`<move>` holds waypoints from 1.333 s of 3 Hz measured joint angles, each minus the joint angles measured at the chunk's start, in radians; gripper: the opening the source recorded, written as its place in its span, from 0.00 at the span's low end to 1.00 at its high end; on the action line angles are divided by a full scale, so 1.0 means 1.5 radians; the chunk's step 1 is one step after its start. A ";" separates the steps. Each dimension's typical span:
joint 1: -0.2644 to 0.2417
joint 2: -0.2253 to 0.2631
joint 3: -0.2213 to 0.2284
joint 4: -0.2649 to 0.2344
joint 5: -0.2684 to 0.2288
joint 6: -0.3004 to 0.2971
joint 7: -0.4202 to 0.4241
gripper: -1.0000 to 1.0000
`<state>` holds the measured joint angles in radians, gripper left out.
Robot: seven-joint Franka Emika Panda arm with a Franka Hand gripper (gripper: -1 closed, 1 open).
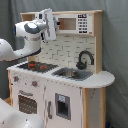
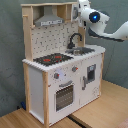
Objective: Play with the kitchen
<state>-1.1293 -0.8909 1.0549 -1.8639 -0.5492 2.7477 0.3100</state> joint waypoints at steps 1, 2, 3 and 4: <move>-0.041 0.010 0.036 0.042 0.000 0.000 0.000 0.00; -0.061 0.015 0.036 0.079 0.000 -0.017 -0.012 0.00; -0.059 0.015 0.035 0.079 0.000 -0.020 -0.012 1.00; -0.029 0.014 0.037 0.078 0.000 -0.056 -0.004 1.00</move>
